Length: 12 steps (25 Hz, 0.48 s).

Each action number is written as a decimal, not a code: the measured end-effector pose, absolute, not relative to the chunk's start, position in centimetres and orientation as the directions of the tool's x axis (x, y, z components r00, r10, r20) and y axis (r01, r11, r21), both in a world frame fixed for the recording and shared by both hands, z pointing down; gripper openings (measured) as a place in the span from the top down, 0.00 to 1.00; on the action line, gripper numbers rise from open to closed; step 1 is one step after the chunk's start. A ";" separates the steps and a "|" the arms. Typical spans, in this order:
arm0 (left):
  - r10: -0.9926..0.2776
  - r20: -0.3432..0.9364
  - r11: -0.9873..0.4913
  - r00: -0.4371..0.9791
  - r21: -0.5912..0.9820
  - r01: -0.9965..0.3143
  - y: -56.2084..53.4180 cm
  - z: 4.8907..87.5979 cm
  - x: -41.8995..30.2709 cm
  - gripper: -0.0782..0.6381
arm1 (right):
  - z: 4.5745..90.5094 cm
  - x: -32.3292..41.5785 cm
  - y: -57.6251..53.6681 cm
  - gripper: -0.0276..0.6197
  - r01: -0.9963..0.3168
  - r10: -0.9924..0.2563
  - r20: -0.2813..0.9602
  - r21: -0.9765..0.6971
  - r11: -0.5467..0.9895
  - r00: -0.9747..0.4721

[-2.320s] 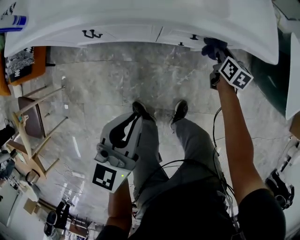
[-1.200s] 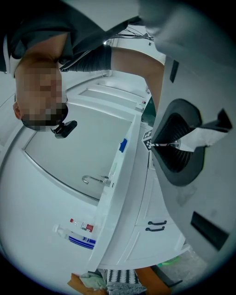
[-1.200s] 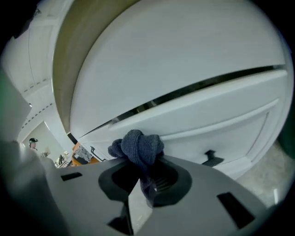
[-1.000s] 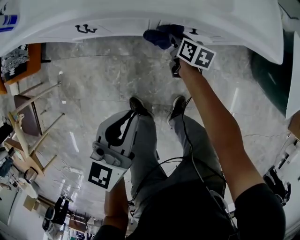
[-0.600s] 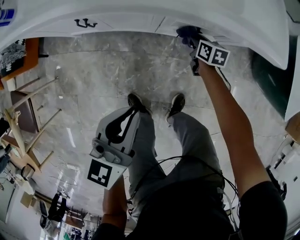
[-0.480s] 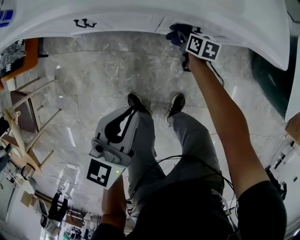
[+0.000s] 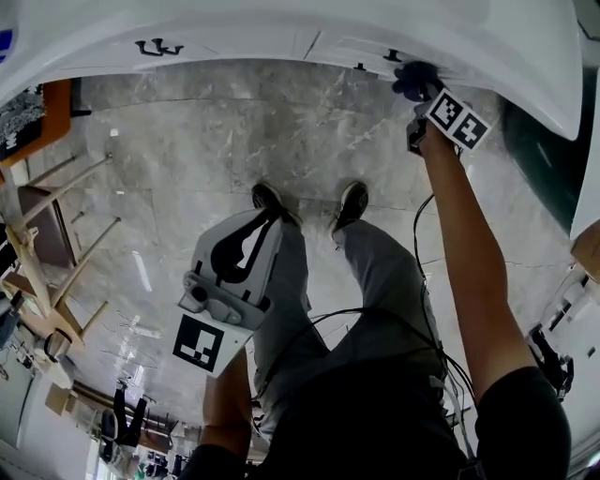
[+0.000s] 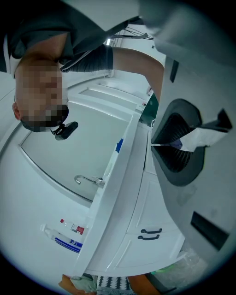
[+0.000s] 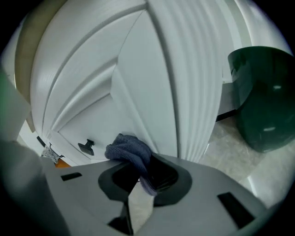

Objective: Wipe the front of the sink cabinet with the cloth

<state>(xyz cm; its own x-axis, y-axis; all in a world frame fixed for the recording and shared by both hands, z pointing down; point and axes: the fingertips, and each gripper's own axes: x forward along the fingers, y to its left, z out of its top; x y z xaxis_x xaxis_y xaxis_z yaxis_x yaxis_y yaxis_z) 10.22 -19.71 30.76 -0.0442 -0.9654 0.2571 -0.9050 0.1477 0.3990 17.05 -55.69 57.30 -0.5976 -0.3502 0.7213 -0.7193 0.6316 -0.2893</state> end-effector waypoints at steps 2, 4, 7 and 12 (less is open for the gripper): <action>-0.966 0.255 0.140 -0.035 0.407 -0.902 -20.0 31.0 10.5 0.87 | 56.6 17.5 -55.8 0.86 -0.719 -0.363 0.705 -0.299 0.627 -0.609; -0.967 0.254 0.133 -0.026 0.413 -0.901 -20.4 31.2 10.8 0.87 | 56.7 16.0 -54.6 0.86 -0.706 -0.343 0.693 -0.338 0.622 -0.634; -0.967 0.255 0.126 -0.019 0.409 -0.904 -20.9 31.6 11.0 0.87 | 58.1 11.4 -50.8 0.86 -0.658 -0.250 0.697 -0.408 0.633 -0.673; -0.965 0.255 0.161 -0.061 0.391 -0.906 -21.6 33.1 9.9 0.87 | 59.7 7.7 -47.3 0.86 -0.590 -0.161 0.679 -0.467 0.659 -0.716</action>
<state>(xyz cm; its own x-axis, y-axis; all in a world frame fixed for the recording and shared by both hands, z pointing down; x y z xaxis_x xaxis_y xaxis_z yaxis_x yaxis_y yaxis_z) 9.86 -21.62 33.14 -0.0613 -0.9649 0.2554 -0.9063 0.1610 0.3909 7.66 -47.29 59.74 -0.7163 -0.1610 0.6790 -0.5904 0.6585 -0.4667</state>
